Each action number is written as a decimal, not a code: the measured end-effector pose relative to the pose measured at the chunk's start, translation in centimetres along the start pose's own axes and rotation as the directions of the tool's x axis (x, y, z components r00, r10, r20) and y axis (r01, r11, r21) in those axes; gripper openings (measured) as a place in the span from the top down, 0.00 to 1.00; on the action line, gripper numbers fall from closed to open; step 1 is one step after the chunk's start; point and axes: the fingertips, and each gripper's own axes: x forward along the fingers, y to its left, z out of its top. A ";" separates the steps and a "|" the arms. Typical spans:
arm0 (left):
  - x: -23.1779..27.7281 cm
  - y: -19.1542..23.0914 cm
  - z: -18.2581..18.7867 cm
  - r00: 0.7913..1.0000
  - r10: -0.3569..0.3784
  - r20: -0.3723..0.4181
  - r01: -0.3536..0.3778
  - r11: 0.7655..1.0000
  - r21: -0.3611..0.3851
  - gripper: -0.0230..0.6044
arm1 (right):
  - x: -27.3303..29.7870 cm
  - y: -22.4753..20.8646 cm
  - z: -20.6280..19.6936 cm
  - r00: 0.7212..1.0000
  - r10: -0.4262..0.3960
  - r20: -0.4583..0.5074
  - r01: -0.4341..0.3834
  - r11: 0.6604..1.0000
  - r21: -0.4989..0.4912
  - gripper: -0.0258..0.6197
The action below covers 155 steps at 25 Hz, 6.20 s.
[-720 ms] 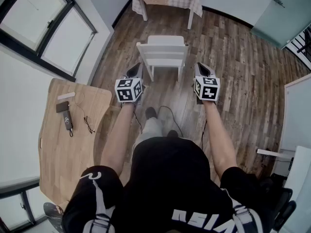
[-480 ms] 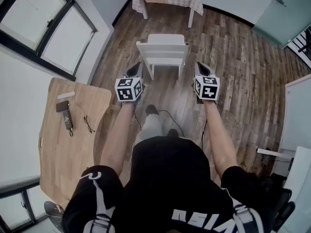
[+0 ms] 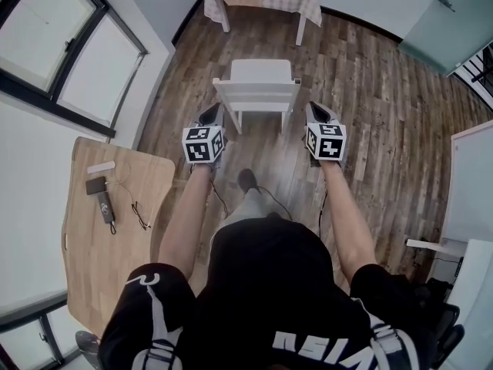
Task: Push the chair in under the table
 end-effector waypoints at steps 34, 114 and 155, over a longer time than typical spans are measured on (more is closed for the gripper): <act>14.5 13.4 1.2 0.995 -0.051 -0.086 0.047 0.998 -0.049 0.92 | 17.8 -0.4 2.4 0.993 -0.076 -0.096 0.079 0.996 0.029 0.94; 25.5 13.1 -11.9 0.849 -0.132 -0.512 0.073 0.988 -0.133 0.42 | 27.3 -5.7 -12.6 0.864 0.097 -0.494 -0.032 0.990 0.140 0.38; 26.4 13.0 -11.6 0.831 -0.150 -0.536 0.072 0.984 -0.164 0.38 | 27.9 -5.6 -11.5 0.849 0.128 -0.512 -0.032 0.981 0.190 0.34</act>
